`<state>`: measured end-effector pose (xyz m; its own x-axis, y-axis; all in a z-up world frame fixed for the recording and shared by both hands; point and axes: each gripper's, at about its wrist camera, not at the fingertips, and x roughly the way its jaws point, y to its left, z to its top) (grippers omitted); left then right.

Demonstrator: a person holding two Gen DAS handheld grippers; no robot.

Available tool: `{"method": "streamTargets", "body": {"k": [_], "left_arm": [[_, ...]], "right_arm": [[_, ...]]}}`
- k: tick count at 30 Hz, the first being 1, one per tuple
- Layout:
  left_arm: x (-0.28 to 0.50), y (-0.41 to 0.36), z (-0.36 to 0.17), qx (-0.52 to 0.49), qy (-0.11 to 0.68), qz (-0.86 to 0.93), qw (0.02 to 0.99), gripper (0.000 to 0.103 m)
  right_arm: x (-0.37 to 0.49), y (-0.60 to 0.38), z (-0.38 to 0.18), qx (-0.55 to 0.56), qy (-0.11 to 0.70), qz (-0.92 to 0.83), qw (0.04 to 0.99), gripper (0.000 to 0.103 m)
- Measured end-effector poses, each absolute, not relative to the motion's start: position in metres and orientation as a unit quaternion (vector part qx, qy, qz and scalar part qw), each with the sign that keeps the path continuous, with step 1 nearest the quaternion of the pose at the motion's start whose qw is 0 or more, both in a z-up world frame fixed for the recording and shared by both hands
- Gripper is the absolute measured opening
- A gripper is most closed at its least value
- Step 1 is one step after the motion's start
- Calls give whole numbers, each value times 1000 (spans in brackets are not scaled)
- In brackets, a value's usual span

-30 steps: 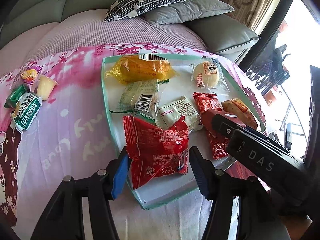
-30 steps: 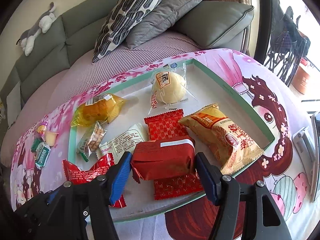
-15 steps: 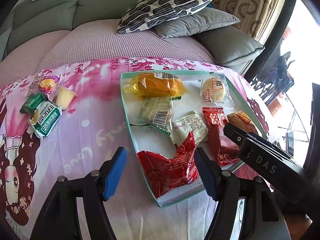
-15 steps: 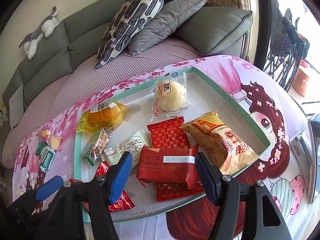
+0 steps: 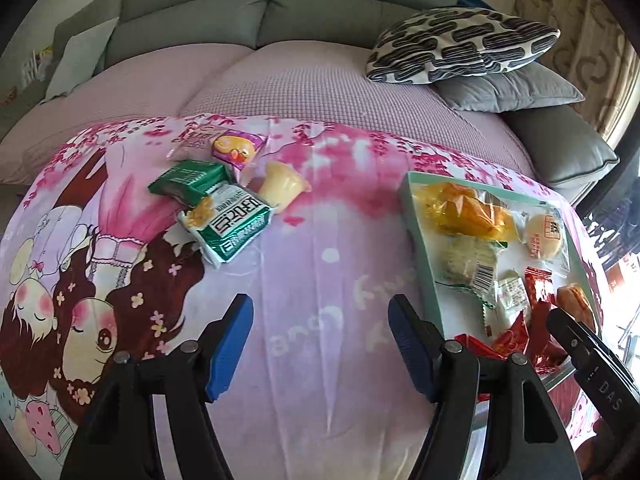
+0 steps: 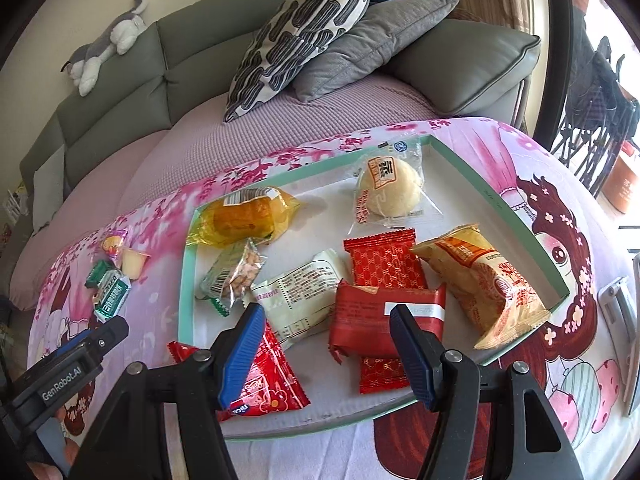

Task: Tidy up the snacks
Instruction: 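Withdraw both open grippers from the tray toward the remaining snacks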

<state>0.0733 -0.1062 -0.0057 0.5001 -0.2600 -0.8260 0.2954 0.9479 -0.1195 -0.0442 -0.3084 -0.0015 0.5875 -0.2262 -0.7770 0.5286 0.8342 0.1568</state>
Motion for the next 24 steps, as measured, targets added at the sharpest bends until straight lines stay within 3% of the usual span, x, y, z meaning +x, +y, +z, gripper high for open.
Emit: {"method": "streamTargets", "body": {"k": [9,10,11,13,15,24], "left_arm": [[74,-100,-2,16,467,-151,871,72],[74,-99,-2,17,466,-151,871,75],[74,-100,-3,18,466,-150,872,86],[74,-100,-3,26,459,-142,877,96],[73,-99,-2,34,449,-132,883,96],[74,-95,-3,34,441,-121,888,102]], "right_arm": [[-39,-298,0,178,401,-206,875,71],[-39,-297,0,175,401,-204,876,77],[-38,-297,-1,173,400,-204,877,84],[-38,-297,-1,170,398,-204,878,94],[-39,-297,-1,165,397,-204,880,102],[-37,-293,-3,149,401,-201,881,103]]}}
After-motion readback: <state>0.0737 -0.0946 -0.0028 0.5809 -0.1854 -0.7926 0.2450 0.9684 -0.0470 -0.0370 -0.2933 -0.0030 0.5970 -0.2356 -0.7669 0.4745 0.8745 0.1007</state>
